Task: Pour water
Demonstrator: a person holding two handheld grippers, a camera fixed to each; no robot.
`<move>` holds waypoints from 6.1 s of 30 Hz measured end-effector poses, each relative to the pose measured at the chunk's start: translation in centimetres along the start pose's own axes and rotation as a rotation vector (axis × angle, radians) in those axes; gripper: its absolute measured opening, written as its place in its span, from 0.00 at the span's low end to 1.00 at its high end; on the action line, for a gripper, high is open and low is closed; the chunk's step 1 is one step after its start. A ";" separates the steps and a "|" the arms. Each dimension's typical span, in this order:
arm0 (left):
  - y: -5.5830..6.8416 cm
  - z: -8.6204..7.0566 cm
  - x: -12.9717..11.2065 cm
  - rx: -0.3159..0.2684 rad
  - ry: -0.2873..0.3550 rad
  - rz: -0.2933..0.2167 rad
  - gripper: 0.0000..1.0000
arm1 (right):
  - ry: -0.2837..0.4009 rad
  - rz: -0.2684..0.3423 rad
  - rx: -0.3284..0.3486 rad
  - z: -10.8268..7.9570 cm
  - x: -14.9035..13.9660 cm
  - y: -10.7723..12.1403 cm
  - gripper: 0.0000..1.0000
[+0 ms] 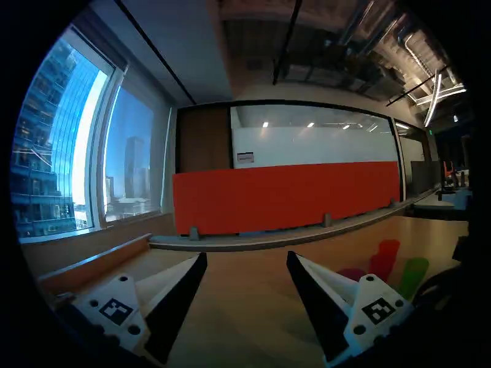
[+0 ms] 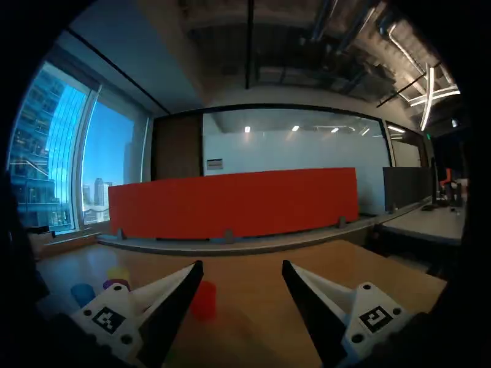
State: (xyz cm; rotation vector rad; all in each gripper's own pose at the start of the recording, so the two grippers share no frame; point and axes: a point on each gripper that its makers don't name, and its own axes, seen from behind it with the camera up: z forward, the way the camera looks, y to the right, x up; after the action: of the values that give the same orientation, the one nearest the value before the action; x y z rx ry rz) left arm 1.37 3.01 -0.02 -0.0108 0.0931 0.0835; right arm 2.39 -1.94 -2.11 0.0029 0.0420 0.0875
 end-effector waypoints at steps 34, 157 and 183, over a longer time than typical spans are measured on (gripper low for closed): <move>-0.6 0.1 -6.5 0.030 -0.065 -0.040 0.96 | -0.015 -0.026 -0.007 -0.2 0.2 -0.6 0.99; -0.4 0.0 -7.3 0.021 -0.080 -0.058 0.96 | -0.041 -0.076 -0.015 1.5 -6.6 1.5 0.99; -0.3 0.0 -7.4 0.022 -0.080 -0.058 0.96 | -0.044 -0.075 -0.015 1.5 -6.6 1.5 0.99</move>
State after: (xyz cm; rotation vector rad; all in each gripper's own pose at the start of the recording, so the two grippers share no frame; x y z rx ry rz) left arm -5.90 2.07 0.69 0.0113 0.0140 0.0250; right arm -4.27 -1.00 -0.36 -0.0118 -0.0024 0.0124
